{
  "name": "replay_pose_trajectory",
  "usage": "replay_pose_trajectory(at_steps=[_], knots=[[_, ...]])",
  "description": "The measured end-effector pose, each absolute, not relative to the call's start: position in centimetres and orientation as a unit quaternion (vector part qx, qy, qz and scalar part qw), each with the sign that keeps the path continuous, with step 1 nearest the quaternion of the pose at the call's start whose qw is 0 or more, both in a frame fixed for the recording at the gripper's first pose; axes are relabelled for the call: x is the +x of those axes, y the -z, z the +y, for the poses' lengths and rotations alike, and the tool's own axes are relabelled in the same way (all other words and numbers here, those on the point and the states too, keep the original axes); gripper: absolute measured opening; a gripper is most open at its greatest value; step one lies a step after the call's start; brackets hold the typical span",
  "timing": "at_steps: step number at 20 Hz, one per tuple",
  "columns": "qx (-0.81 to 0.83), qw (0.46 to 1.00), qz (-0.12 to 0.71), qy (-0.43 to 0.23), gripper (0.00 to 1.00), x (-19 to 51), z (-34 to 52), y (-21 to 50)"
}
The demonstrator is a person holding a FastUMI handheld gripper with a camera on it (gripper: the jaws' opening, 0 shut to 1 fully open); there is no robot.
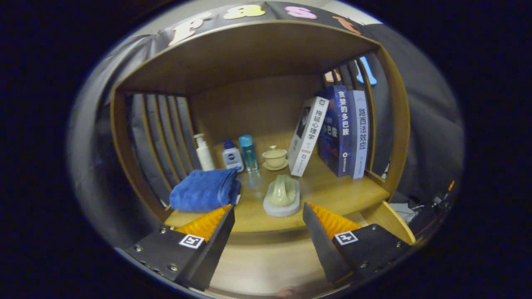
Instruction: Pull open the drawer, take out the items inside it, and place them on the countertop above the cabinet.
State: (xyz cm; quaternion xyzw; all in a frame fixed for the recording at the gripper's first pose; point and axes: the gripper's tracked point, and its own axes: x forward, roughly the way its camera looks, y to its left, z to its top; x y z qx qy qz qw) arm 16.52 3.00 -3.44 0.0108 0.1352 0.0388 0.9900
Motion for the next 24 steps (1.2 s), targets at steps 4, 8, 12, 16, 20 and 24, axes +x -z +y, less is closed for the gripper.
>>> replay_pose_trajectory(at_steps=[4, 8, 12, 16, 20, 24], knots=[[-0.035, 0.995, 0.093, -0.027, 0.98, 10.7, 3.0, 3.2], [-0.032, 0.998, 0.035, -0.041, 0.98, 4.0, 4.8, 3.1], [-0.053, 0.997, 0.016, -0.045, 0.98, 0.0, 5.2, 5.1], [-0.018, 0.998, 0.010, -0.054, 0.98, -2.9, 5.2, 7.3], [-0.004, 0.999, 0.024, -0.023, 0.98, -3.9, 1.8, 10.9], [0.001, 0.999, 0.026, -0.032, 0.98, -2.8, 0.9, 13.5]])
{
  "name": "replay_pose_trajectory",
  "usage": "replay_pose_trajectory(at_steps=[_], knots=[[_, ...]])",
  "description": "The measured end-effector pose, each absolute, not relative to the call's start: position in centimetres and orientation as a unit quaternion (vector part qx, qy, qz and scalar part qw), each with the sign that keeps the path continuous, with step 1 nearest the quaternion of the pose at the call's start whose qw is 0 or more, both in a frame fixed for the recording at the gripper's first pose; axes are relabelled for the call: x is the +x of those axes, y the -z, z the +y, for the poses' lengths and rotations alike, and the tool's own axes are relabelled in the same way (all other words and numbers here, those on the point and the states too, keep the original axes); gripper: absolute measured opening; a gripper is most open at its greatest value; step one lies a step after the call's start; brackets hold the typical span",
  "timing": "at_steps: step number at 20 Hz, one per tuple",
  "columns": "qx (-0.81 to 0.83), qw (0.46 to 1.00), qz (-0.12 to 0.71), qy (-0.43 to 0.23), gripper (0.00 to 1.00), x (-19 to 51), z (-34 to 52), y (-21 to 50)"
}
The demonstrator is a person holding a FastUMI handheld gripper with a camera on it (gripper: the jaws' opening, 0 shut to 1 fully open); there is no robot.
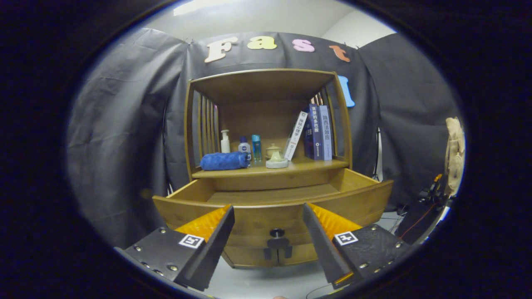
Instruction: Pull open the drawer, take out the items inside it, and place them on the countertop above the cabinet.
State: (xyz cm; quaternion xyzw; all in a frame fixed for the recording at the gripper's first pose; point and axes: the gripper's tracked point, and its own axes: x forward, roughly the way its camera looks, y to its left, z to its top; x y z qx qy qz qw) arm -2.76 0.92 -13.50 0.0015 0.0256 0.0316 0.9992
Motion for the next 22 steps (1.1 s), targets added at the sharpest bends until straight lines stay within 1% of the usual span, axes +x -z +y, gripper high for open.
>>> replay_pose_trajectory(at_steps=[4, 10, 11, 12, 14, 22], knots=[[-0.001, 0.997, 0.074, -0.026, 0.98, -1.5, -0.2, 17.7], [-0.012, 0.997, 0.080, -0.017, 0.98, 1.9, -0.4, 20.4], [-0.021, 0.995, 0.093, -0.011, 0.98, 1.9, -0.4, 21.2], [-0.025, 0.998, 0.050, -0.014, 0.98, 3.6, -0.5, 20.0], [-0.036, 0.998, 0.040, -0.014, 0.98, 3.8, 0.0, 20.1], [-0.030, 0.999, 0.041, -0.013, 0.99, 9.0, 0.7, 19.8]])
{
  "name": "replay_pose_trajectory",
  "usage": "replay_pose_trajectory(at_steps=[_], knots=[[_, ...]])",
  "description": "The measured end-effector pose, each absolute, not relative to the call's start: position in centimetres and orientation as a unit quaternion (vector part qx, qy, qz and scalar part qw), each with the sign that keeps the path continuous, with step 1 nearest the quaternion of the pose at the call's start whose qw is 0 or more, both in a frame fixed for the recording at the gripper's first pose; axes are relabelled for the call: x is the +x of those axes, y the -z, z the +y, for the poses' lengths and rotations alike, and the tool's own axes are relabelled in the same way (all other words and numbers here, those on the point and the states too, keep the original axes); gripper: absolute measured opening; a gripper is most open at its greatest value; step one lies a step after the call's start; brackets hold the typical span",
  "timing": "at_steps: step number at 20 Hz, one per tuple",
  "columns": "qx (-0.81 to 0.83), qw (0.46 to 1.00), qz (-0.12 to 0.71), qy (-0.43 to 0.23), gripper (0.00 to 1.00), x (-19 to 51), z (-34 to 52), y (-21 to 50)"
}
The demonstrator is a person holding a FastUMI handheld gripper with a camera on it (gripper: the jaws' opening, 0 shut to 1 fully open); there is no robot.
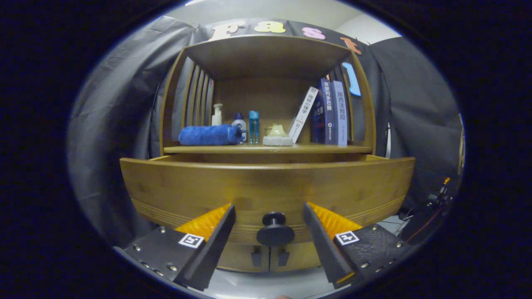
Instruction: Pull open the drawer, take out the items inside it, and place them on the countertop above the cabinet.
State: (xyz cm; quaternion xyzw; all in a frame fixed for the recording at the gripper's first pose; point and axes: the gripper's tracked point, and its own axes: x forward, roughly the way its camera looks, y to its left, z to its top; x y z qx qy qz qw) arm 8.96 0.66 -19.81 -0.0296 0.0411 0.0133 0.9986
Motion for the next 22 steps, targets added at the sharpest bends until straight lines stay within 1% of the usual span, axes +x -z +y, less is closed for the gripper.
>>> replay_pose_trajectory(at_steps=[3, 6, 22], knots=[[-0.003, 0.999, 0.046, -0.019, 0.99, 10.2, 0.9, 20.0], [-0.024, 0.998, 0.049, -0.013, 0.99, 11.2, 1.1, 20.0], [-0.024, 0.998, 0.065, -0.011, 0.99, 16.3, 1.5, 20.1]])
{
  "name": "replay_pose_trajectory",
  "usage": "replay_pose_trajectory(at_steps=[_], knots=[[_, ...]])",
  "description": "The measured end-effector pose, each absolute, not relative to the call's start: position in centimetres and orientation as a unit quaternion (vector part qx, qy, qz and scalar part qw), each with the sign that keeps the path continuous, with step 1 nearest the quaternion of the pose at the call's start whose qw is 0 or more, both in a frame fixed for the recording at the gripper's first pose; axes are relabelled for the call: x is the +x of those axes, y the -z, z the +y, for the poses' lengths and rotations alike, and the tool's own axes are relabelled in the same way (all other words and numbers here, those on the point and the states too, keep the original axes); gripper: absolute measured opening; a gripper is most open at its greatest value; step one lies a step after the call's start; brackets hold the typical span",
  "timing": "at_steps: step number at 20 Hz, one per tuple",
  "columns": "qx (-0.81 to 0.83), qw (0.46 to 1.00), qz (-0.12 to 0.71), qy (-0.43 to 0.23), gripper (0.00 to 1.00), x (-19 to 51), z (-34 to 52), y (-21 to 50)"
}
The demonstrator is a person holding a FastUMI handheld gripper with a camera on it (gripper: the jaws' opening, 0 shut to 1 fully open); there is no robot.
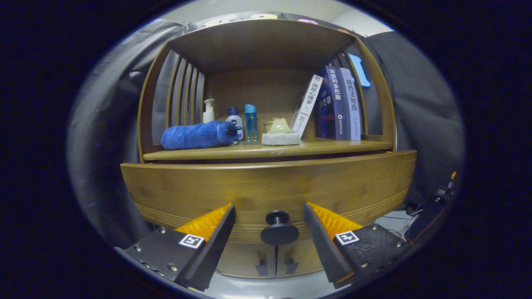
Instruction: Pull open the drawer, take out the items inside it, and place them on the countertop above the cabinet.
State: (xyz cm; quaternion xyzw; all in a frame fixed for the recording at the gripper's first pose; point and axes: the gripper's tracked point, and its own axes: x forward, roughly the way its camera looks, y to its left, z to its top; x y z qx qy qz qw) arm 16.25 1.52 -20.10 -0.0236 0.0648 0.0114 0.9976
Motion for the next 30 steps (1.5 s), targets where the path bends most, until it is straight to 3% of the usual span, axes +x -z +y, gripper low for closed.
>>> replay_pose_trajectory(at_steps=[23, 30], knots=[[-0.055, 0.993, 0.100, -0.003, 0.99, 20.2, 1.3, 20.0], [-0.051, 0.996, 0.066, -0.020, 0.99, 16.5, 2.2, 14.3]])
